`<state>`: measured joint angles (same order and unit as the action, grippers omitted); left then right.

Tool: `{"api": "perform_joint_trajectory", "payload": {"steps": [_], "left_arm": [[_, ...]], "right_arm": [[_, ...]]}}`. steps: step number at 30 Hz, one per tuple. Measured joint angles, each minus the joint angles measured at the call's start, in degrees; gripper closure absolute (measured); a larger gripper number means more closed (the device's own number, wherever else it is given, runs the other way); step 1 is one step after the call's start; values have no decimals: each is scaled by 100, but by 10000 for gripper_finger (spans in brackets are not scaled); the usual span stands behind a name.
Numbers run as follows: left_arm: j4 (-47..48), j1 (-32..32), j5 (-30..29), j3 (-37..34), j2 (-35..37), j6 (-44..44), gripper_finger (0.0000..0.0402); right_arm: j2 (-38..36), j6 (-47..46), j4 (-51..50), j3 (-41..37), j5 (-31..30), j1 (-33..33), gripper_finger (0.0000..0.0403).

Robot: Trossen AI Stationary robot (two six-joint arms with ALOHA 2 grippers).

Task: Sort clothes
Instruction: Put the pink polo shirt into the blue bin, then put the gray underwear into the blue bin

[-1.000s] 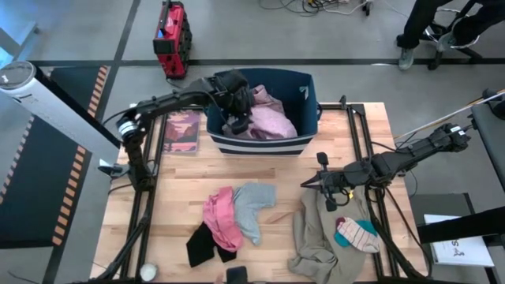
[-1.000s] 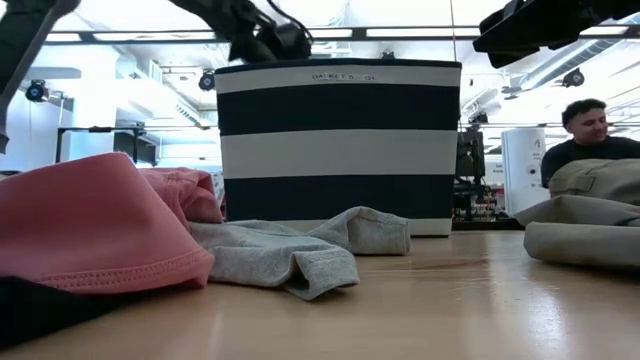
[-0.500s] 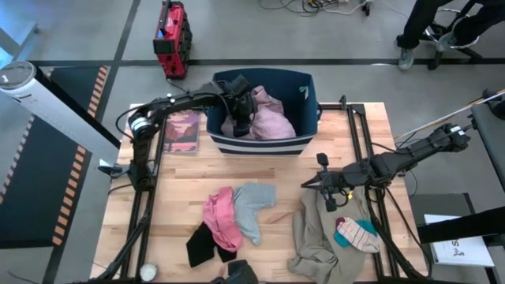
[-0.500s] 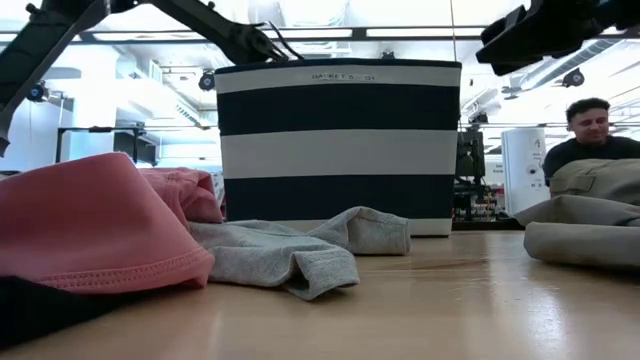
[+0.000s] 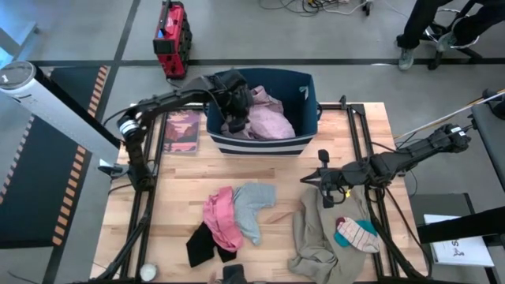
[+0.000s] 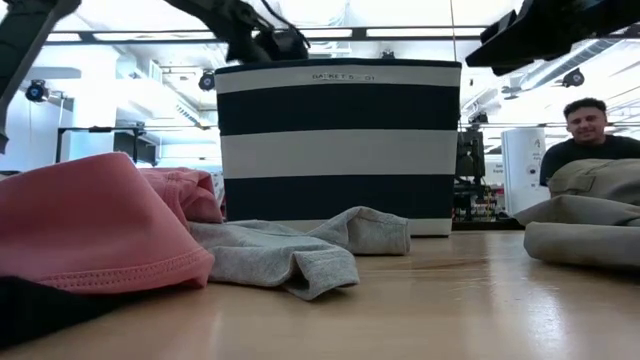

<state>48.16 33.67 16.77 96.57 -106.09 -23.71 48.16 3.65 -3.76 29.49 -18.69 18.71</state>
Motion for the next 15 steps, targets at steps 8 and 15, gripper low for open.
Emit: {"api": "perform_joint_trajectory", "payload": {"steps": [8,15], "left_arm": [[-7,-199,-573,5,1001,85,147],[18,-678,-805,-1,1922,238,107]], "right_arm": [[-1,38,-46,154,-48,1,362],[0,-94,-51,156,-49,1,278]]}}
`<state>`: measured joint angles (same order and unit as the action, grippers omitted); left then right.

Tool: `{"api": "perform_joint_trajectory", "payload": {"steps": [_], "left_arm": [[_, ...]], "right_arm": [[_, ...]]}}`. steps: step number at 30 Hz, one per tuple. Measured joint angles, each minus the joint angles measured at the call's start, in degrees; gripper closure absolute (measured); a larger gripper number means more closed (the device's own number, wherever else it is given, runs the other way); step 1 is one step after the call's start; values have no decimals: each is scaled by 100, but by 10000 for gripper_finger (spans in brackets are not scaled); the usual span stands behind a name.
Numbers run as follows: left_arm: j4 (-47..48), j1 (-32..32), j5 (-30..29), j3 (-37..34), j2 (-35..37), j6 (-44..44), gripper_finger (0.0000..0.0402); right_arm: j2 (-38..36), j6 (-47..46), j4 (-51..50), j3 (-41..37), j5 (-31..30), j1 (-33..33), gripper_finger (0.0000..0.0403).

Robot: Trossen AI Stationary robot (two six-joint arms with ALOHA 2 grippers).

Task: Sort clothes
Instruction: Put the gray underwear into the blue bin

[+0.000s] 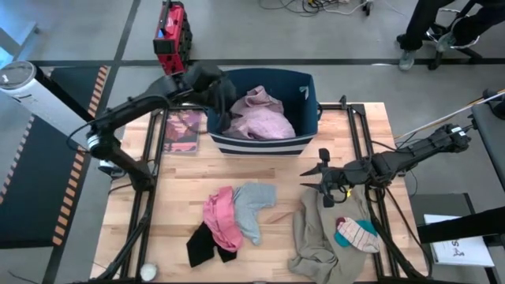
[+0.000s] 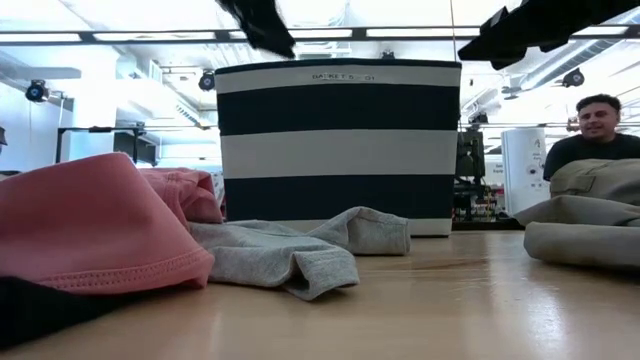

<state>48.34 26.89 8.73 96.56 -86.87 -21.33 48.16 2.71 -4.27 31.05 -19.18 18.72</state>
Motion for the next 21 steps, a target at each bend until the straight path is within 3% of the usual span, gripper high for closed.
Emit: {"api": "perform_joint_trajectory", "payload": {"steps": [6,10,15,21], "left_arm": [[311,-623,-90,-256,668,414,117],[356,-1141,-149,-833,1089,844,131],[58,-1829,-980,-2015,1625,1294,140],[-1249,-2389,-1033,-3742,2310,1895,151]], "right_arm": [[0,-136,-47,0,0,0,224],[0,-138,-44,0,1,0,209],[124,-215,-36,9,6,0,208],[768,-330,93,68,8,0,212]]}}
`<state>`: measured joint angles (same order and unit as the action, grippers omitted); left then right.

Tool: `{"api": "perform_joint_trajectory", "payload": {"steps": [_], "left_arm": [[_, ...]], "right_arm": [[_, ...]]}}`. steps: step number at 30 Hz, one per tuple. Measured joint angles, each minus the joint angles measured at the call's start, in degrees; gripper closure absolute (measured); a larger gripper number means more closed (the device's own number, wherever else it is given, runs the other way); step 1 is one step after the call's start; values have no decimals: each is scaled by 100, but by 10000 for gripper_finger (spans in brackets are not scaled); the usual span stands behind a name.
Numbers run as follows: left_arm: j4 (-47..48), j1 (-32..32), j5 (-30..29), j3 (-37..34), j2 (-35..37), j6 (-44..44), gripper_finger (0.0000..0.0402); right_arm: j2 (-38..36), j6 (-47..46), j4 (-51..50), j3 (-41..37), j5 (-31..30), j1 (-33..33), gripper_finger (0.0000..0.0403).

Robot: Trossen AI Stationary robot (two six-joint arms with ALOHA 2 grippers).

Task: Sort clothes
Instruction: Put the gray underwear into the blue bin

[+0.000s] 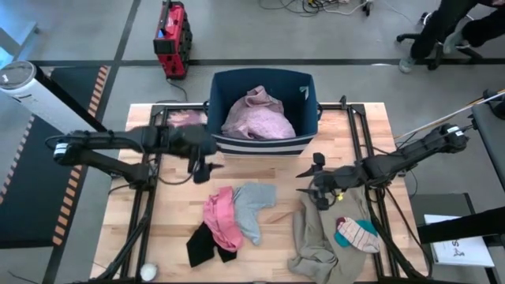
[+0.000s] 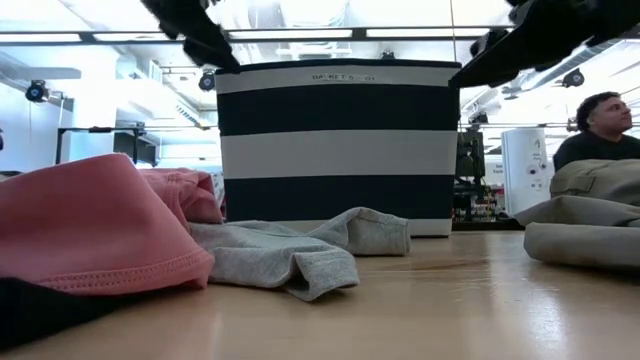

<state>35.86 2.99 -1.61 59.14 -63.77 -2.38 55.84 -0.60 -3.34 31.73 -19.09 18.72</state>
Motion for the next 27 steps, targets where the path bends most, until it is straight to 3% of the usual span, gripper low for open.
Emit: {"api": "perform_joint_trajectory", "payload": {"steps": [7,15,21,27], "left_arm": [[-2131,-438,17,-1633,745,582,177],[-5280,-674,29,-3244,1236,634,201],[-6100,-672,31,-3758,1244,589,213],[-6205,-672,22,-3745,1233,310,224]], "right_arm": [[1073,-150,565,289,150,-10,200],[2450,-333,661,1052,623,-93,171],[3338,-402,1193,1389,1462,-322,157],[4230,-403,1205,1838,1508,-564,164]]}}
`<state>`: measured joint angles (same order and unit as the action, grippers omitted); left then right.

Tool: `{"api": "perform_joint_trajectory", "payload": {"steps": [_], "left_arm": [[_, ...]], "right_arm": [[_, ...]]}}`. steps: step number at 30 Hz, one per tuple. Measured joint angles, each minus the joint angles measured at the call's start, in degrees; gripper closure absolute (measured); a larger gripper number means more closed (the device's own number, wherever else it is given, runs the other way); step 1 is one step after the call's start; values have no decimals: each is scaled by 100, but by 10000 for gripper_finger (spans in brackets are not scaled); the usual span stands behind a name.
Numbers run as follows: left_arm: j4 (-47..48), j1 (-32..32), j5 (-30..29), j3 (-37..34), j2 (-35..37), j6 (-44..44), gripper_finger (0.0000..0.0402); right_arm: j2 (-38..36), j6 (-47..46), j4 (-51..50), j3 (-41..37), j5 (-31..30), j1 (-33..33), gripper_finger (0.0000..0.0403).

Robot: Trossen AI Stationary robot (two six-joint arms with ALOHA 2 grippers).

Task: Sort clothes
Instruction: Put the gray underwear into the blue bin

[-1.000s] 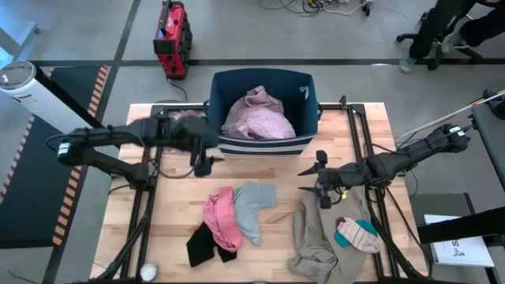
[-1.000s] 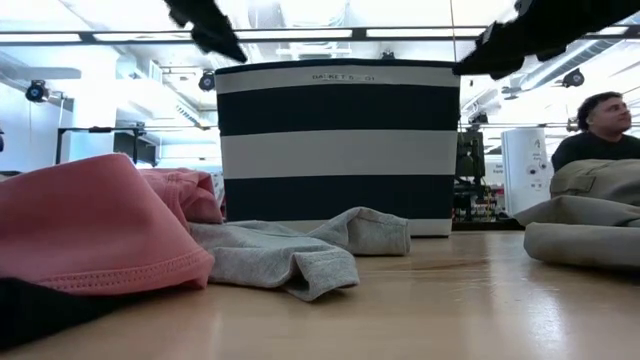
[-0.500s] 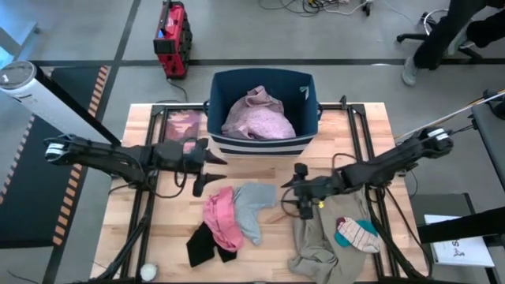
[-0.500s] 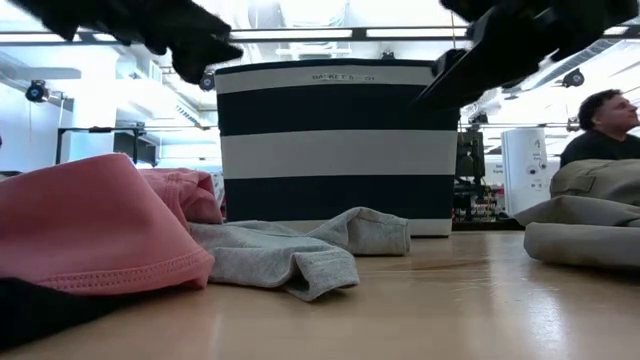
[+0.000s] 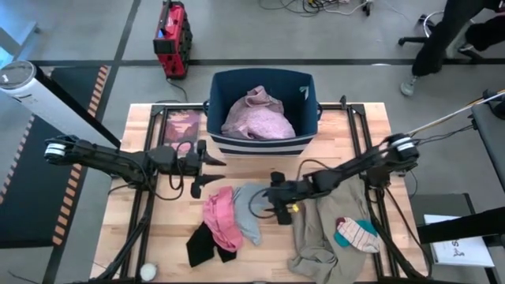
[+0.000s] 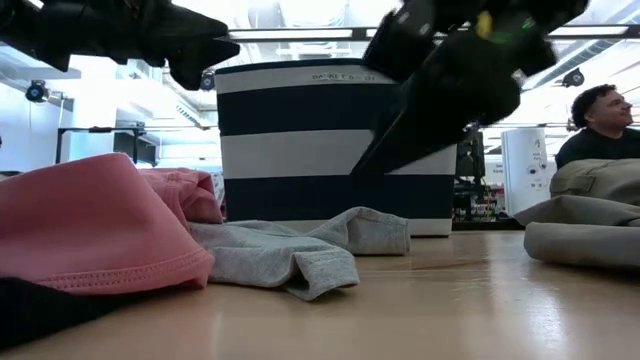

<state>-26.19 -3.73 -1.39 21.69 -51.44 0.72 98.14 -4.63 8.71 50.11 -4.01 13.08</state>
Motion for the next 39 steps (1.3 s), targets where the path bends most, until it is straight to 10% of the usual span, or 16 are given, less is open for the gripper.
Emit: {"api": "perform_joint_trajectory", "payload": {"steps": [10,18,39], "left_arm": [[-125,0,-13,0,0,-325,236],[-125,0,-15,0,2,-340,245],[-160,0,-18,0,4,-320,247]], "right_arm": [[1263,59,-400,949,438,-274,207],[1512,264,-1254,1532,387,-295,389],[-673,692,-2709,1969,-683,-181,400]]}}
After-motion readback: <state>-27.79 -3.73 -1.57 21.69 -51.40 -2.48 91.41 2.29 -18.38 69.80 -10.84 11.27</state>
